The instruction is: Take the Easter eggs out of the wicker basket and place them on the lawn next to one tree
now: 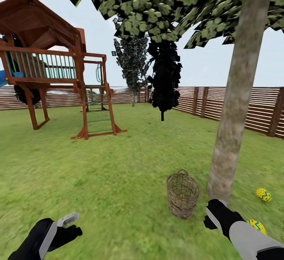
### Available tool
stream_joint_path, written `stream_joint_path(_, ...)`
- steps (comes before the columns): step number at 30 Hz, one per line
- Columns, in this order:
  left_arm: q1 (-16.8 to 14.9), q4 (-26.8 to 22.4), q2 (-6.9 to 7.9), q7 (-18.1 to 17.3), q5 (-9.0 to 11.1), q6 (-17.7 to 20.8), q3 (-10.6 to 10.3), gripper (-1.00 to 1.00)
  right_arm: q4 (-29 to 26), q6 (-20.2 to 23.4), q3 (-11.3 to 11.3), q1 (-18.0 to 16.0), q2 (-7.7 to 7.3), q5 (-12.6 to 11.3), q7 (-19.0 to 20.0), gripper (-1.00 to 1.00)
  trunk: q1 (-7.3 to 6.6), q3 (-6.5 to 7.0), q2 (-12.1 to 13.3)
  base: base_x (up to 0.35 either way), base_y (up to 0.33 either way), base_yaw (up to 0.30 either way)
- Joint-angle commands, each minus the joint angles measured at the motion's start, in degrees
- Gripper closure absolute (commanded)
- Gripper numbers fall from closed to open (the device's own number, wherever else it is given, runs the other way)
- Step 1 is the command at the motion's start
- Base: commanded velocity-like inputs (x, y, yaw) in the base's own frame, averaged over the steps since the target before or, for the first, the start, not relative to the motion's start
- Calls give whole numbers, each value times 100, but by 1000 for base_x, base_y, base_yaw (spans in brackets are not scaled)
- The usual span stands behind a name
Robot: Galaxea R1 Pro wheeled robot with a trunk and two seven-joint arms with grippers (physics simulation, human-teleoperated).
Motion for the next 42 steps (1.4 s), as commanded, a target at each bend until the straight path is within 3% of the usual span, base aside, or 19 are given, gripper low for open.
stream_joint_path(1, -2, -6, 0, -21, 0, 27, 13, -100, -7, 27, 34, -5, -1, -49, -33, -100, 4, -6, -6, 253, 253, -291)
stream_joint_path(15, -2, -6, -24, -21, 0, 19, 13, -100, -7, 27, 32, -5, -3, -49, -33, -100, 4, 32, -6, 265, 232, -260)
stream_joint_path(36, -2, -2, -23, -21, 7, 18, 13, -100, 11, 26, 19, -5, -31, -57, -23, -100, 4, 34, -6, 291, 161, -9)
stream_joint_path(38, -2, -4, -20, -21, 8, 18, 13, -100, 11, 28, 18, -5, -92, -53, -14, -100, 4, 34, -6, 269, 230, 0)
stream_joint_path(40, -2, -4, -23, -21, 1, 18, 13, -100, 6, 33, 25, -5, -301, -57, 3, -100, 4, 34, -6, 279, 213, 0)
stream_joint_path(42, -2, 1, -25, -21, -6, 18, 13, -100, 10, 40, 36, -5, -387, -51, 8, -100, 4, 34, -6, 282, 204, 0)
